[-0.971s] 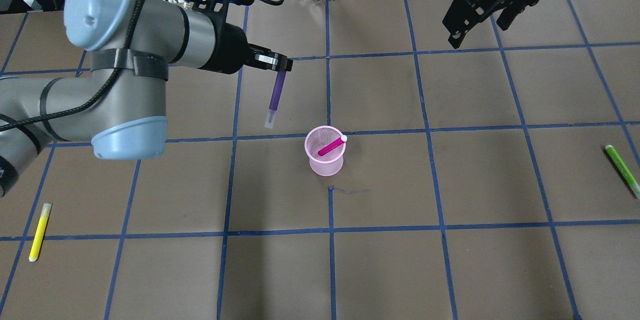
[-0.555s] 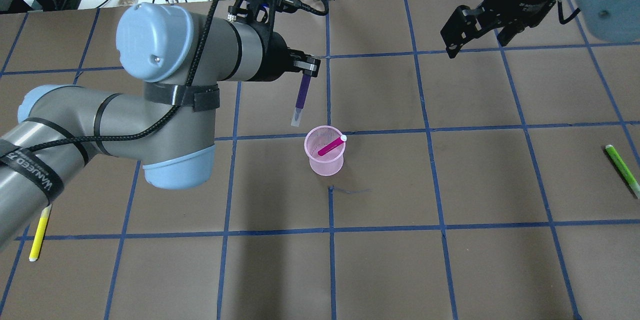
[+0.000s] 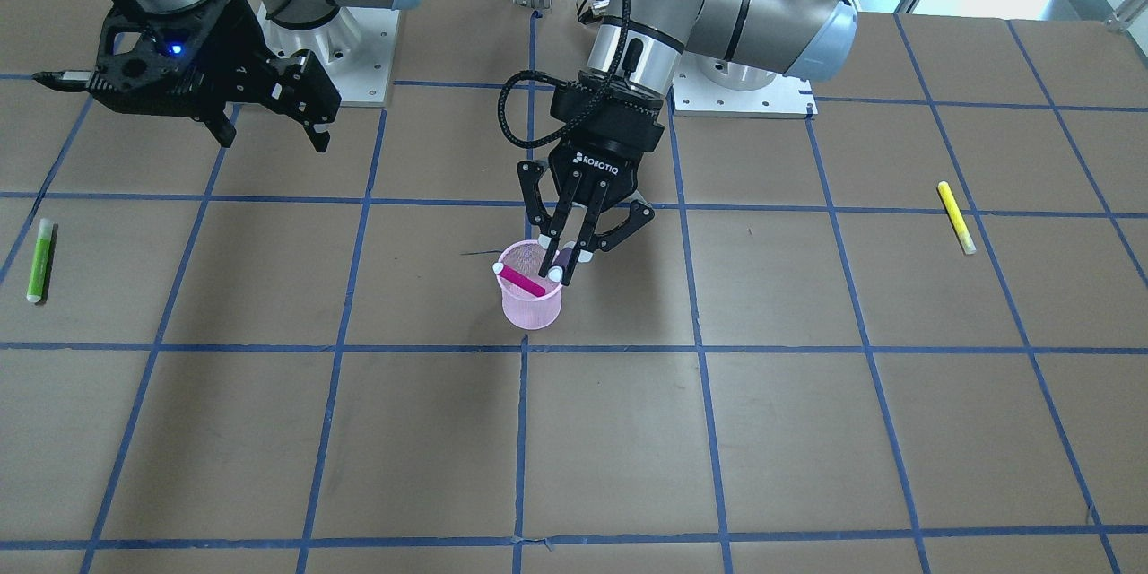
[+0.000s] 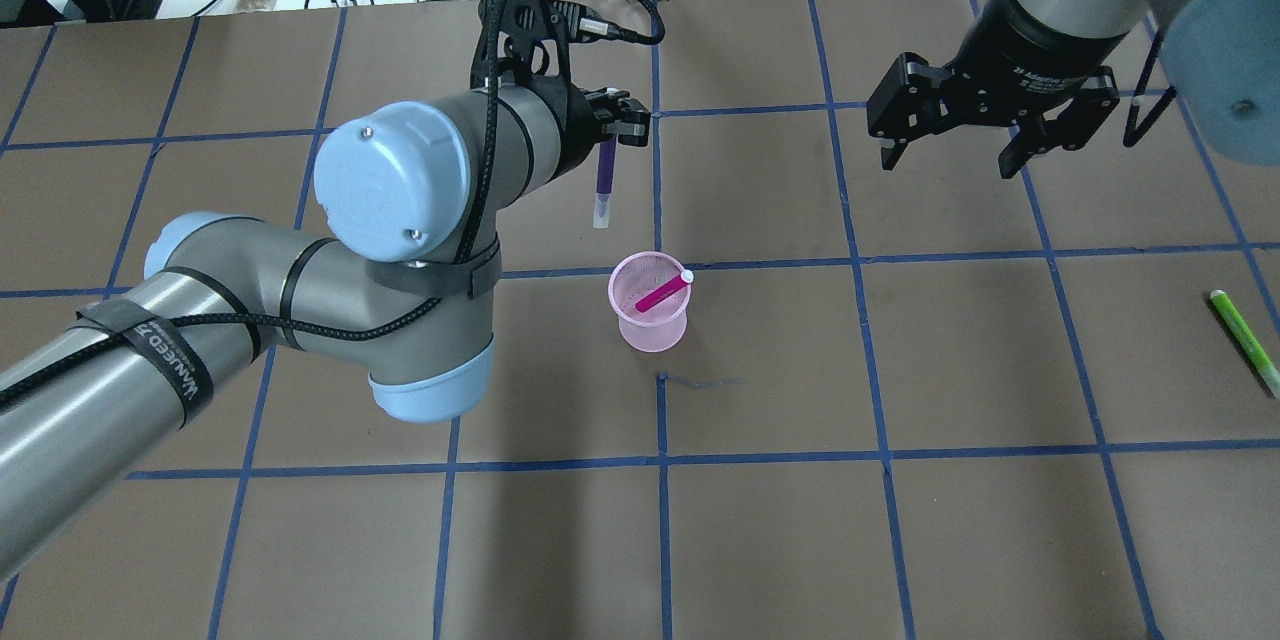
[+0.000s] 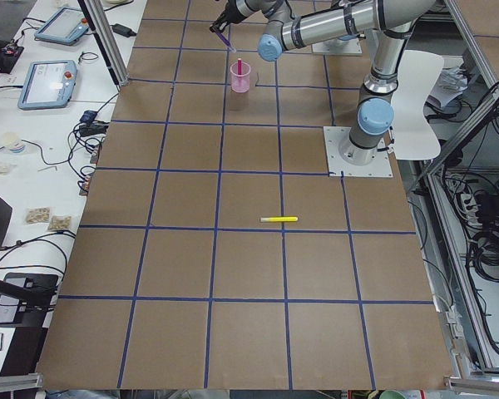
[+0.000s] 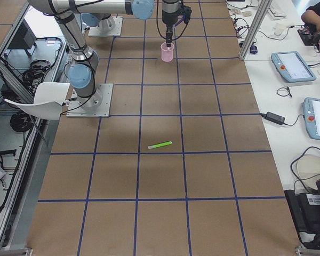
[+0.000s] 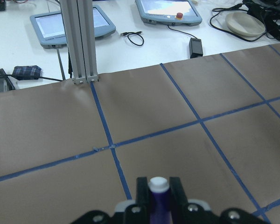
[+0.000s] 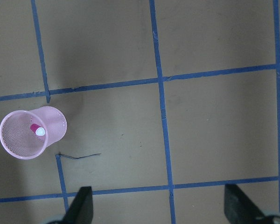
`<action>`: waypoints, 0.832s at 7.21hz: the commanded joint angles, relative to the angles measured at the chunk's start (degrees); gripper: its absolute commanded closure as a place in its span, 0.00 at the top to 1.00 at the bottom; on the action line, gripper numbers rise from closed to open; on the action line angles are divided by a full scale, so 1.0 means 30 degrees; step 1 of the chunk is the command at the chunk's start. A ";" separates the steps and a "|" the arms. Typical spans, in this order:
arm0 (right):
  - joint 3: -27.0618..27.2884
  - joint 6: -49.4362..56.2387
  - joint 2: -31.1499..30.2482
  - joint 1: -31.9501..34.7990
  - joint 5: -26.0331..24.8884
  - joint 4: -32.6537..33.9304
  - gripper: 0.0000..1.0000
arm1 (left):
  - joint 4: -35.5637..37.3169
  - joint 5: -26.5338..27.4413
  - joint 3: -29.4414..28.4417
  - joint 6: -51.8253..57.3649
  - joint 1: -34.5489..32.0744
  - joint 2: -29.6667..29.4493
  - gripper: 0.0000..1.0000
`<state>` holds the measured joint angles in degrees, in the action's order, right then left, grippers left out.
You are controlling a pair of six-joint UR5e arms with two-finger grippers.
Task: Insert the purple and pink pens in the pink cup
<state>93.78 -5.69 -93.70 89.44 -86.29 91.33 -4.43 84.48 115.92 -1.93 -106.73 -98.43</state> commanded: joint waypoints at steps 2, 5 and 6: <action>-0.0176 0.0079 0.0003 0.0245 -0.0095 -0.0004 1.00 | 0.3086 0.0492 0.1057 -0.0178 -0.0657 -0.1229 0.00; -0.0001 -0.0155 -0.0493 0.0273 -0.0300 -0.0004 1.00 | 0.3995 0.2163 0.0999 -0.0004 -0.1980 -0.2345 0.00; 0.0028 -0.0126 -0.0756 0.0244 -0.1171 -0.0090 1.00 | 0.4054 0.2163 0.0999 -0.0031 -0.1981 -0.2666 0.00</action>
<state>93.72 -6.07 -95.14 90.23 -87.78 91.19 7.40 90.57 118.98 -2.11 -112.36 -105.29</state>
